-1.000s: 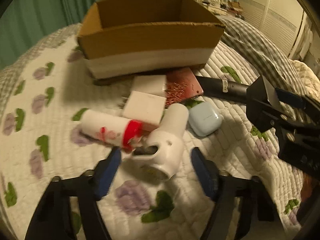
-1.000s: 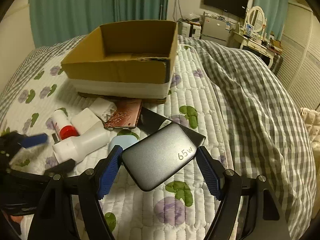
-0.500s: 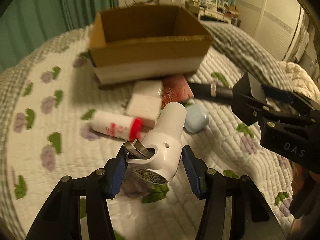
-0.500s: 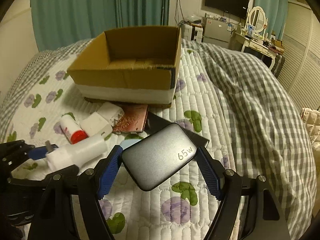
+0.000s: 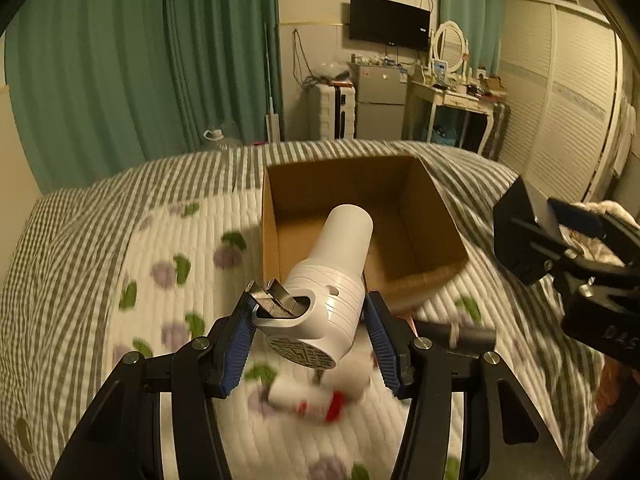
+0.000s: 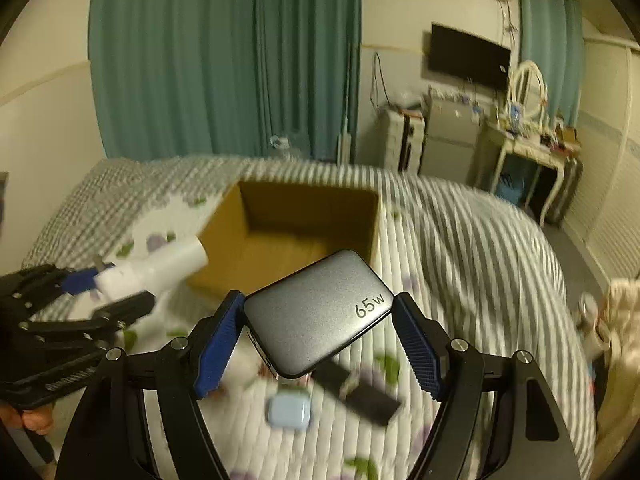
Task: Organize rigid objects
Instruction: 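Lower the power bank and hair dryer into the box and open both tools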
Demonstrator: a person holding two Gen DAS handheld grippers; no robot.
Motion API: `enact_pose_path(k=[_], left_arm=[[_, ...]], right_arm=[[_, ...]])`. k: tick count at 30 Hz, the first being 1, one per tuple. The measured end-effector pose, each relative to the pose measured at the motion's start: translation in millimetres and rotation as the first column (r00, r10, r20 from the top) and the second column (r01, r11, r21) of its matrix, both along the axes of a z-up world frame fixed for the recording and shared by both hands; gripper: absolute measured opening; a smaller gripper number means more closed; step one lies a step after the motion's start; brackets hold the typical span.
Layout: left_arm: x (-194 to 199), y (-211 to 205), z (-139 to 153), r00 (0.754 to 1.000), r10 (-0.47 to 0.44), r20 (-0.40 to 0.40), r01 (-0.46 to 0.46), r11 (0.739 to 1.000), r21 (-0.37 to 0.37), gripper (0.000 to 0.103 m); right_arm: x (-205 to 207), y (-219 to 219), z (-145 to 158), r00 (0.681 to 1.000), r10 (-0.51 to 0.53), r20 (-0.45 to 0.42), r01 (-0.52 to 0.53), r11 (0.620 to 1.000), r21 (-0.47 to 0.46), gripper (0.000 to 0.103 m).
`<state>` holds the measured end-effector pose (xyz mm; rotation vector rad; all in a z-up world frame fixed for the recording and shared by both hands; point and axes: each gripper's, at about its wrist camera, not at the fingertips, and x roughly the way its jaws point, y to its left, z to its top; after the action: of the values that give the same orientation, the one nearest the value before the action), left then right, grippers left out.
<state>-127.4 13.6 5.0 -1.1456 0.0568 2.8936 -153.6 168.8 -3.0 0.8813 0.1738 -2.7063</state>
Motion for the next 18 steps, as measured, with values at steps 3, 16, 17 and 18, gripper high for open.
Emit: enact_pose_path(k=[3,16,17,18], left_arm=[[-32.7,1.5,-2.3,1.0,0.014,-0.005,-0.014,1.0,-0.002,0.055],[-111.9,23.7,-79.0,0.998,0.016,0.061,-0.015,1.0,-0.014,0.056],[-113.2,24.1,-81.4,0.998,0.014,0.056,-0.013,1.0,-0.016,0.058],[-113.1,25.1,-82.3,0.999,-0.002,0.05,0.003,1.0,-0.014,0.059]], right_arm=[[-29.0,-8.5,14.4,0.999,0.027,-0.028,-0.027,1.0,0.005,0.075],[-116.9,-14.5,-38.6,0.996,0.083,0.021,-0.084,0.996,0.038,0.075],[-119.7,-12.5,-42.7,0.996,0.087,0.023,-0.088,0.996,0.033,0.075],[-122.6,-12.1,-45.8,0.995,0.092,0.024,-0.093,0.995,0.03,0.075]])
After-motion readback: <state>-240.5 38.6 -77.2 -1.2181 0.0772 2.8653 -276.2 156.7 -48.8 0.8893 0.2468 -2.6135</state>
